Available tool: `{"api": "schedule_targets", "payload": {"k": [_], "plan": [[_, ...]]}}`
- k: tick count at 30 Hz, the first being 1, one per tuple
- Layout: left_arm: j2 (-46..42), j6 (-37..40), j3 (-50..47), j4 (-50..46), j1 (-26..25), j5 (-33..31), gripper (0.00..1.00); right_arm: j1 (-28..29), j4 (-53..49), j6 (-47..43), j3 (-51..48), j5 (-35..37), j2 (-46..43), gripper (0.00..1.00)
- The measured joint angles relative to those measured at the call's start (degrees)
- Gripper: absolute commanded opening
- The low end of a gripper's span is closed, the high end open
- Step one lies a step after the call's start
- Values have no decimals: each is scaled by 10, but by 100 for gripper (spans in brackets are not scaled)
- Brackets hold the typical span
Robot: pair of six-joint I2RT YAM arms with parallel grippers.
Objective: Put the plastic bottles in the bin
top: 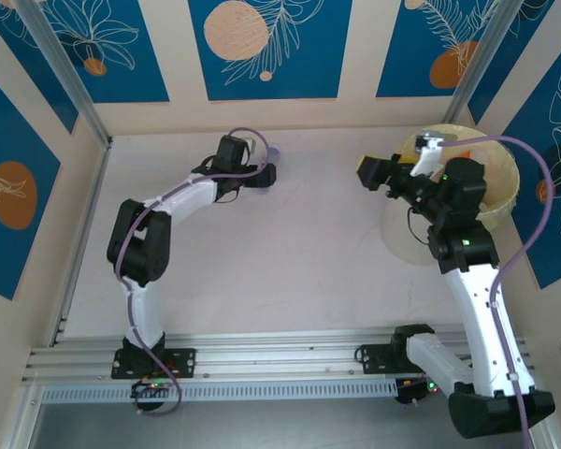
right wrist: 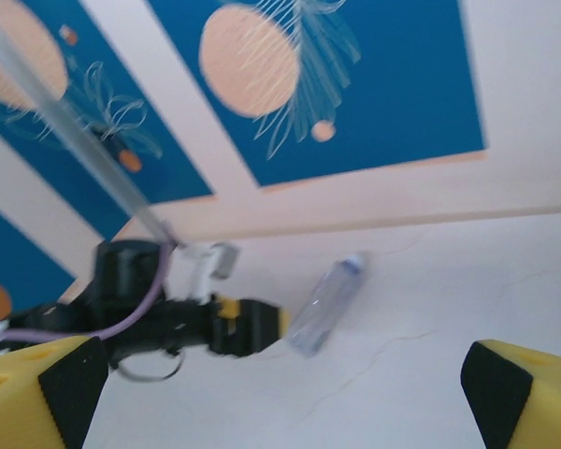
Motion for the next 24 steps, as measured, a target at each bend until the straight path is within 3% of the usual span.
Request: {"api": "schedule_targets", "payload": {"k": [9, 14, 24], "plan": [[155, 64, 211, -135, -4, -30, 93, 124, 24, -21, -16, 80, 75, 99], [207, 80, 299, -197, -15, -57, 88, 139, 26, -37, -16, 130, 75, 99], [314, 90, 433, -273, -39, -107, 62, 139, 19, -39, -18, 184, 68, 99]]}}
